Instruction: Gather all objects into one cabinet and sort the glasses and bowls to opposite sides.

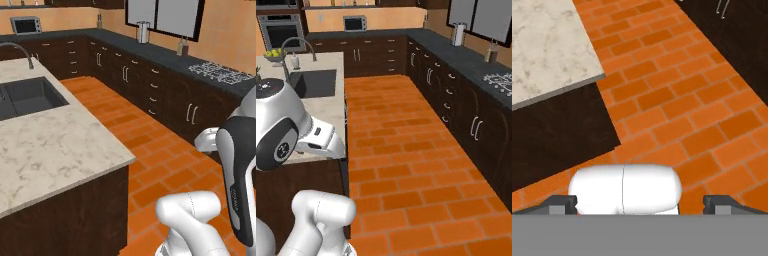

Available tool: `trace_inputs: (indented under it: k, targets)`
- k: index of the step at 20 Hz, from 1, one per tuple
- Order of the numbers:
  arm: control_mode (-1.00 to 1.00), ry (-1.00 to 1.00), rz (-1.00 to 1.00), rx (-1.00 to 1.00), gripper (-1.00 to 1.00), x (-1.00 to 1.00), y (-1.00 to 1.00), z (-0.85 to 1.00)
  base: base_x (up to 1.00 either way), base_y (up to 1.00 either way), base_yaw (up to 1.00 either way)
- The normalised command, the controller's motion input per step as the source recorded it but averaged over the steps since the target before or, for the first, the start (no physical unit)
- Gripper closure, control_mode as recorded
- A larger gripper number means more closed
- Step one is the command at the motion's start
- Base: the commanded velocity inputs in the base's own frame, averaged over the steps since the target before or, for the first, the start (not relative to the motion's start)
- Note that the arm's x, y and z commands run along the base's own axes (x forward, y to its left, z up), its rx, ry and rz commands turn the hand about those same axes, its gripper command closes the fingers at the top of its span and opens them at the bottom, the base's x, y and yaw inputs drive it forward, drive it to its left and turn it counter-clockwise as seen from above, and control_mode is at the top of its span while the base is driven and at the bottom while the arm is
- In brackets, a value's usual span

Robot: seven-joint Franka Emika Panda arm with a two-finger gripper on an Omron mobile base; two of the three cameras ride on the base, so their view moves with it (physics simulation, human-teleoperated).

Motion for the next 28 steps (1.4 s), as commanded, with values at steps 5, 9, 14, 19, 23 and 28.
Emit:
trace_inputs:
  k: [5, 9, 14, 19, 23, 28]
  targets:
    - [1.0, 0.0, 0.0, 0.0, -1.0, 0.0, 0.0, 0.0, 0.03, -0.21, 0.22]
    - [1.0, 0.0, 0.0, 0.0, -1.0, 0.0, 0.0, 0.0, 0.38, -0.91, 0.22]
    - [1.0, 0.0, 0.0, 0.0, -1.0, 0.0, 0.0, 0.0, 0.57, -1.0, 0.27]
    - [1.0, 0.0, 0.0, 0.0, -1.0, 0.0, 0.0, 0.0, 0.71, -1.0, 0.29]
    - [1.0, 0.0, 0.0, 0.0, -1.0, 0.0, 0.0, 0.0, 0.87, -0.98, 0.28]
    - [1.0, 0.0, 0.0, 0.0, -1.0, 0.0, 0.0, 0.0, 1.0, -0.61, 0.23]
